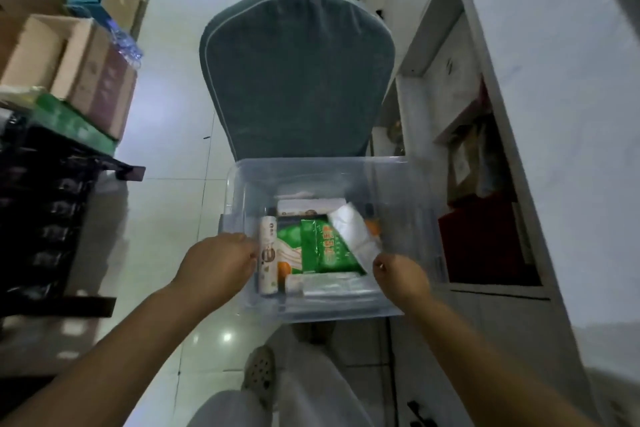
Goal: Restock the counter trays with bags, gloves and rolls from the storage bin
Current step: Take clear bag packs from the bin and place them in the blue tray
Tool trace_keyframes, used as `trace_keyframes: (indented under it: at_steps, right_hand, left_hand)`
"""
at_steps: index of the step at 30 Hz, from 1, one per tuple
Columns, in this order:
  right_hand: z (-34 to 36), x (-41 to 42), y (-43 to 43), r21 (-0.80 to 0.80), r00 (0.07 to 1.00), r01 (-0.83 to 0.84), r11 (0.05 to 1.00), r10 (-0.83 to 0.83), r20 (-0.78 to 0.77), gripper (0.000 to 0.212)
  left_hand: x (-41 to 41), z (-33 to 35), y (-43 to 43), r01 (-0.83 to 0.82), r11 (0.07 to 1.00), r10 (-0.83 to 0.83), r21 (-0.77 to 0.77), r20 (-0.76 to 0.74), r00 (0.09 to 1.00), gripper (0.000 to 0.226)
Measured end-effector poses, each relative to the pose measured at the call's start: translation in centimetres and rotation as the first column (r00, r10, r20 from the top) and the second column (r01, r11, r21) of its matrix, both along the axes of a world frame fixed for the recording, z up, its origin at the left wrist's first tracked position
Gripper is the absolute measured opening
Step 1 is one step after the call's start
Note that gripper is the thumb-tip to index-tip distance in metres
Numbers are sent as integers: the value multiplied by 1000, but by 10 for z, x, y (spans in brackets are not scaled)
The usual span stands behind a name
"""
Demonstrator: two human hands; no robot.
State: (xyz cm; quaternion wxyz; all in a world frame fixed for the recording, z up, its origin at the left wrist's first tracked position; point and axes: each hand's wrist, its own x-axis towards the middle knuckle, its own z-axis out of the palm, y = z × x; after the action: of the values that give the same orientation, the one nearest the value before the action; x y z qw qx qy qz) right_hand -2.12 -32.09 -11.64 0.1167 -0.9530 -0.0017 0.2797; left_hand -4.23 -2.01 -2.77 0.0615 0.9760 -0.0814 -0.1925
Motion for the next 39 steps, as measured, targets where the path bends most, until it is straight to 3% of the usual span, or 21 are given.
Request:
trace_keyframes:
  at_steps: [6, 9, 12, 19, 25, 27, 29, 31, 33, 35, 36, 37, 39]
  right_hand:
    - [-92, 65, -16, 97, 957, 186, 978, -158, -243, 29]
    - [-128, 88, -19, 130, 956, 250, 960, -223, -193, 32]
    - [-156, 103, -18, 156, 974, 209, 965, -191, -121, 30]
    - [-202, 96, -10, 125, 914, 380, 917, -351, -205, 54]
    - [-187, 100, -9, 450, 837, 534, 715, -371, -403, 34]
    - [-166, 103, -2, 544, 830, 551, 632, -353, -432, 27]
    - [-142, 107, 10, 594, 848, 524, 610, -315, -425, 23]
    - [-117, 110, 23, 645, 869, 491, 586, -284, -405, 19]
    - [-93, 113, 35, 715, 883, 468, 519, -252, -395, 14]
    - [-72, 114, 45, 780, 857, 515, 355, -198, -475, 13]
    - [-64, 115, 50, 788, 833, 553, 271, -177, -524, 14]
    - [-60, 116, 52, 784, 813, 582, 219, -175, -555, 15]
    - [-62, 116, 54, 786, 819, 572, 234, -199, -537, 14]
  left_hand:
    - [31, -63, -22, -88, 995, 84, -38, -105, 991, 14]
    - [38, -93, -33, -121, 992, 116, -20, -166, 979, 17]
    - [44, -118, -45, -142, 989, 130, -43, -220, 967, 19]
    - [68, -152, -65, -98, 990, 73, -99, -230, 970, 17]
    - [76, -153, -82, -229, 954, 188, -194, -210, 960, 19]
    - [78, -154, -88, -251, 947, 206, -202, -217, 954, 19]
    - [82, -155, -93, -325, 923, 273, -205, -246, 930, 22]
    - [91, -154, -96, -525, 804, 428, -278, -342, 837, 29]
    - [103, -148, -98, -742, 535, 540, -404, -512, 668, 33]
    - [111, -140, -97, -837, 269, 526, -477, -655, 542, 20]
    - [113, -135, -96, -848, 183, 501, -497, -695, 516, 16]
    - [114, -131, -94, -845, 129, 485, -518, -711, 510, 14]
    - [115, -124, -89, -822, 112, 507, -558, -680, 530, 13]
